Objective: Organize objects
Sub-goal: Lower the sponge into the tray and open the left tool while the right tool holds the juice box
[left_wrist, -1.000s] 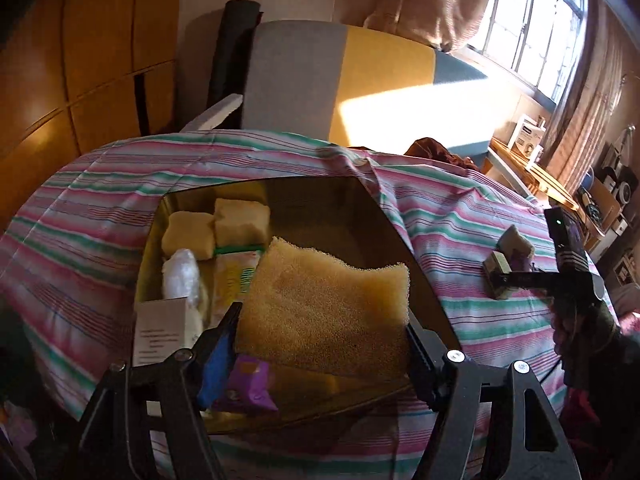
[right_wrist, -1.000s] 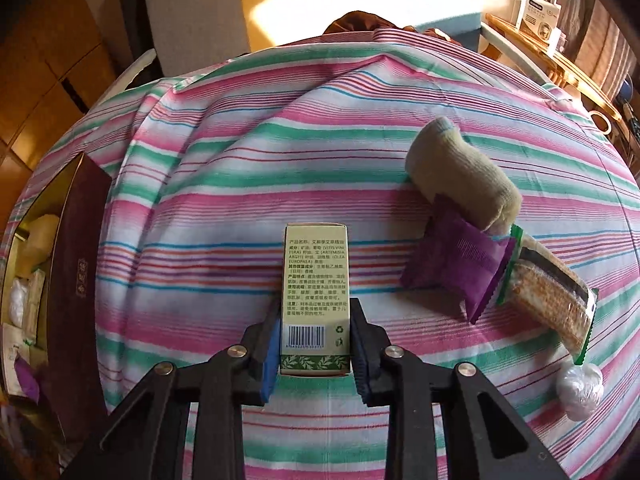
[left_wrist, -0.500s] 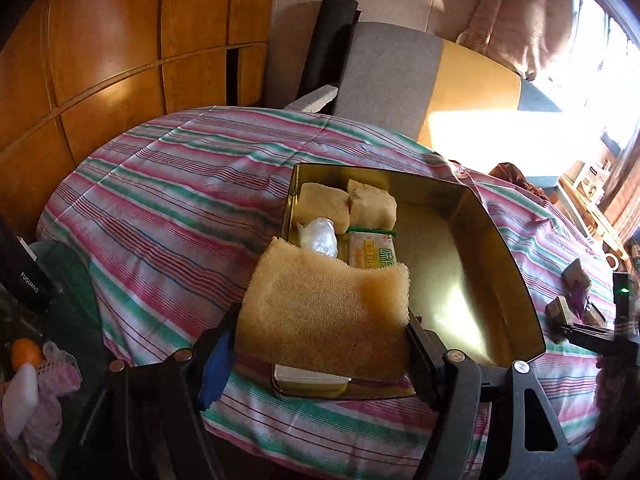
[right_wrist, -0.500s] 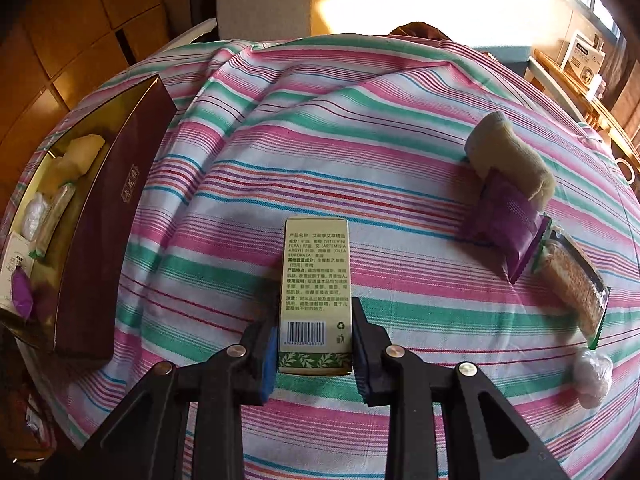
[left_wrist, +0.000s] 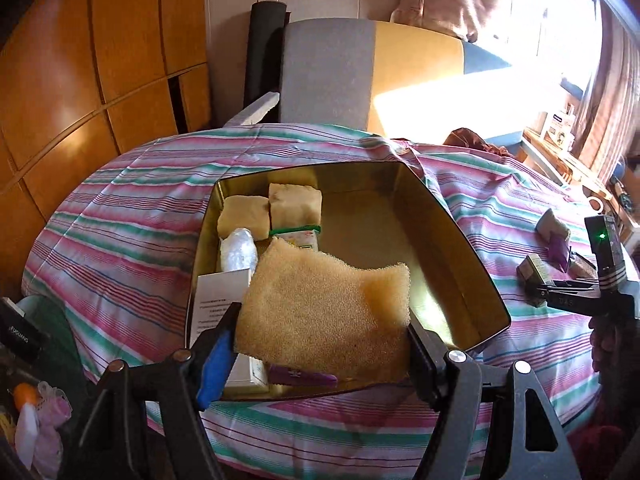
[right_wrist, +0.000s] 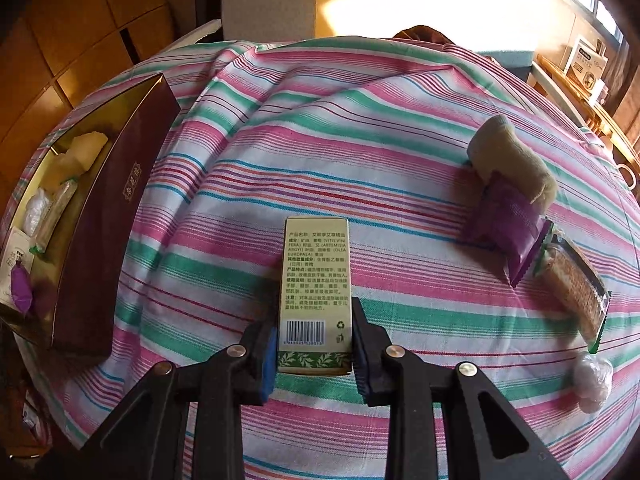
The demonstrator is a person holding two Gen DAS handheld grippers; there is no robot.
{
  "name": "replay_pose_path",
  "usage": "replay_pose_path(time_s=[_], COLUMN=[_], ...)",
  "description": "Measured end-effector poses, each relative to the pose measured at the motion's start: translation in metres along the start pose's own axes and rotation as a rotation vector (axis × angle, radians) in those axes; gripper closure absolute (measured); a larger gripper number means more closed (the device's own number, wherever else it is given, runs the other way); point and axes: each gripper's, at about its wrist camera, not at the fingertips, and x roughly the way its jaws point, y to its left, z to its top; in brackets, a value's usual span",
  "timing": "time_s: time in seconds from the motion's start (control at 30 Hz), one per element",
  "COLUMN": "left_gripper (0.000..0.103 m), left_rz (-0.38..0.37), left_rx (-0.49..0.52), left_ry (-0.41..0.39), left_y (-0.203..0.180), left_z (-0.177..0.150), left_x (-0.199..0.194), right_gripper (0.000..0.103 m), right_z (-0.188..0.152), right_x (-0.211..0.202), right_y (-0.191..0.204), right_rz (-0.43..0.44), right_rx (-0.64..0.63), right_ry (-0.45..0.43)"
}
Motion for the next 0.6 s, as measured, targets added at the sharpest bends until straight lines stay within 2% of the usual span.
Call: replay_pose_path(time_s=[0.23, 0.4, 0.6], left_gripper=[0.029, 0.029, 0.029], left_rz=[-0.015, -0.070, -0.194], left_rx=[0.034, 0.027, -0.096], left_ry=[0.025, 0.073, 0.193], left_y=[-0.015, -0.022, -0.013], left_z=[0.006, 0.019, 0.054], left_x=[0.011, 0.029, 0.072], right_gripper=[0.073, 0.073, 0.073], right_z=[0.001, 0.002, 0.002], right_x=[0.000, 0.000, 0.000], right_y=[0.004, 0.006, 0.006], right_rz=[-0.017, -0.023, -0.026], right_rx=[-0.026, -0.036, -0.039], right_ry=[0.000, 0.002, 0.001])
